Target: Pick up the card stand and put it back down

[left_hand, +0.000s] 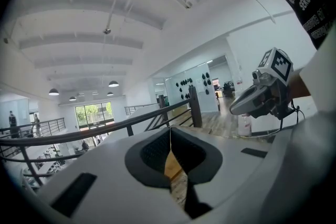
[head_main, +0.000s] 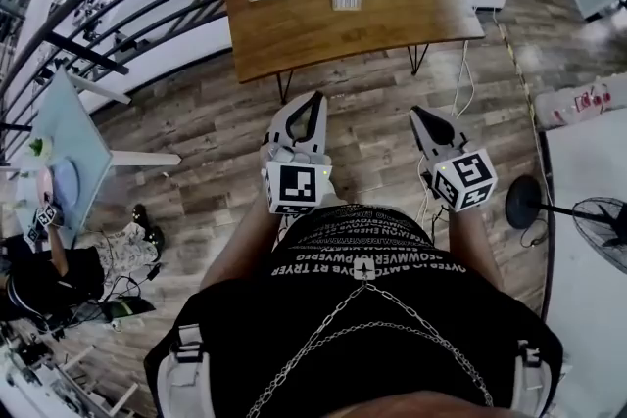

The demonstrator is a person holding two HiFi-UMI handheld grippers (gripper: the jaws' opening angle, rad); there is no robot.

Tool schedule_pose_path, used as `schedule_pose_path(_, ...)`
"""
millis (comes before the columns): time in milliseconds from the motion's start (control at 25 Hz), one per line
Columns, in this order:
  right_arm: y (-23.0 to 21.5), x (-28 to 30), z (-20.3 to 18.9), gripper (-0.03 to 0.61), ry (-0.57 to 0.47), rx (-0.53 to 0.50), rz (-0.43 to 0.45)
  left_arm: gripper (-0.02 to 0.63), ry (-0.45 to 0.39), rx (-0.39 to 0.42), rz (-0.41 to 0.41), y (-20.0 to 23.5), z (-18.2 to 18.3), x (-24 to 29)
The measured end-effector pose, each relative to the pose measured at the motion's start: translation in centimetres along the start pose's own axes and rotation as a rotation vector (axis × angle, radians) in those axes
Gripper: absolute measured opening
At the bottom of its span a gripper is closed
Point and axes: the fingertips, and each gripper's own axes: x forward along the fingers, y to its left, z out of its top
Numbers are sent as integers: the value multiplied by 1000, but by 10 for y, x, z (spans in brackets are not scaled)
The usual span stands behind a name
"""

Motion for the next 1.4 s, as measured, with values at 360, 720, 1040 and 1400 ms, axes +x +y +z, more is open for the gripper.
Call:
schedule_pose_path(360,-1,-21,9,14,-6,-37,-71,29,0,-15,-75,-6,-8,9)
schedule_pose_path(720,-34,-31,-1,14,-20,34,-107,29,-49,14,-95,-21,23,31)
schedule_pose_path(1040,-51,6,19,14,-53,1,-22,29,6,13,7,9,15,42)
schedule_pose_path(1400,-79,53,36,14,-52,-7,63,29,46,17,53,28,16,71)
